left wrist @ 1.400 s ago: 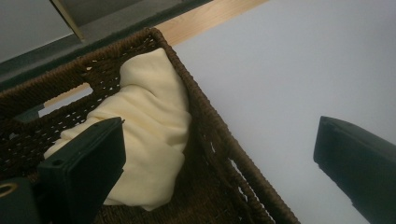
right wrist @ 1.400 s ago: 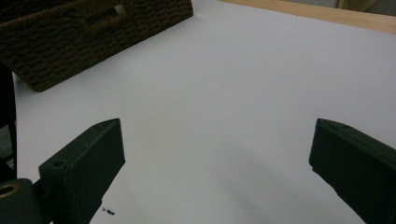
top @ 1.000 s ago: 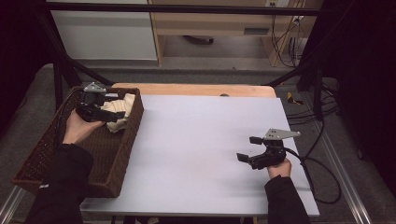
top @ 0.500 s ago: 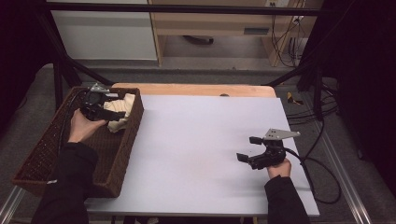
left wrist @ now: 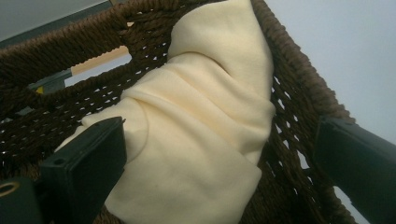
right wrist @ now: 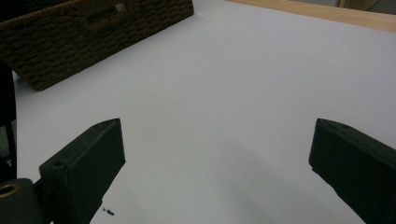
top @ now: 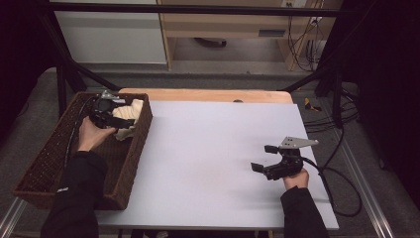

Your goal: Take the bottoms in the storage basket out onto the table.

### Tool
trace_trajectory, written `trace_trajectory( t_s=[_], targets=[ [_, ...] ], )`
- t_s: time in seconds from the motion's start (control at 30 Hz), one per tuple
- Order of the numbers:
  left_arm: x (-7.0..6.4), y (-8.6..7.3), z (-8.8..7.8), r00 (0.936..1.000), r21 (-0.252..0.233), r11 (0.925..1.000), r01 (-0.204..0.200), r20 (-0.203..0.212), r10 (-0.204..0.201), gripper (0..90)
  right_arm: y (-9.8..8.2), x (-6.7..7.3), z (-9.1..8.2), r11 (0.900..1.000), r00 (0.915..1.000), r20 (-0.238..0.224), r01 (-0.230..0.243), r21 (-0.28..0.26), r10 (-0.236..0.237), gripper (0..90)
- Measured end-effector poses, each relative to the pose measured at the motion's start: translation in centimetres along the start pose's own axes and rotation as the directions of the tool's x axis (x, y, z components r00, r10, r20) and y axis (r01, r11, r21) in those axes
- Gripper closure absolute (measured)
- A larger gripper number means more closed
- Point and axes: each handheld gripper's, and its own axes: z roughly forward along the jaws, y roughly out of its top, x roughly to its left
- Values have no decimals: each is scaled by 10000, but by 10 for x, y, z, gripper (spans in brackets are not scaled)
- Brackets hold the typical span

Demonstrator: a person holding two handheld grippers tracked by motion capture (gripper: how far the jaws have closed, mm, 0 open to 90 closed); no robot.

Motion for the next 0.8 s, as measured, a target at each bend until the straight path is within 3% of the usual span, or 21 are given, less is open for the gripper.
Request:
trace_trajectory(
  t_s=[0.17, 0.37, 0.57, 0.63, 0.8],
  targets=[
    [-1, -4, 8, 9995, 340, 9992, -219, -218, 226, 38, 0, 0, 0, 10000, 10000, -7, -9, -26, 9, 41],
    [1, -6, 13, 9988, 672, 9975, -202, -442, 232, 71, 0, 0, 0, 10000, 10000, -18, -4, -43, 4, 41],
    [-2, -8, 17, 9962, 990, 9939, -487, -678, 555, 186, 0, 0, -1, 10000, 10000, -41, -18, -65, 18, 41],
    [-5, -9, 19, 9924, 1210, 9899, -732, -896, 843, 224, 0, 0, -1, 10000, 10000, -34, -23, -57, 22, 41],
    [-6, -10, 20, 9924, 1326, 9886, -708, -902, 832, 264, 1, 0, -2, 9999, 10000, -23, -32, -132, 32, 41]
  ],
)
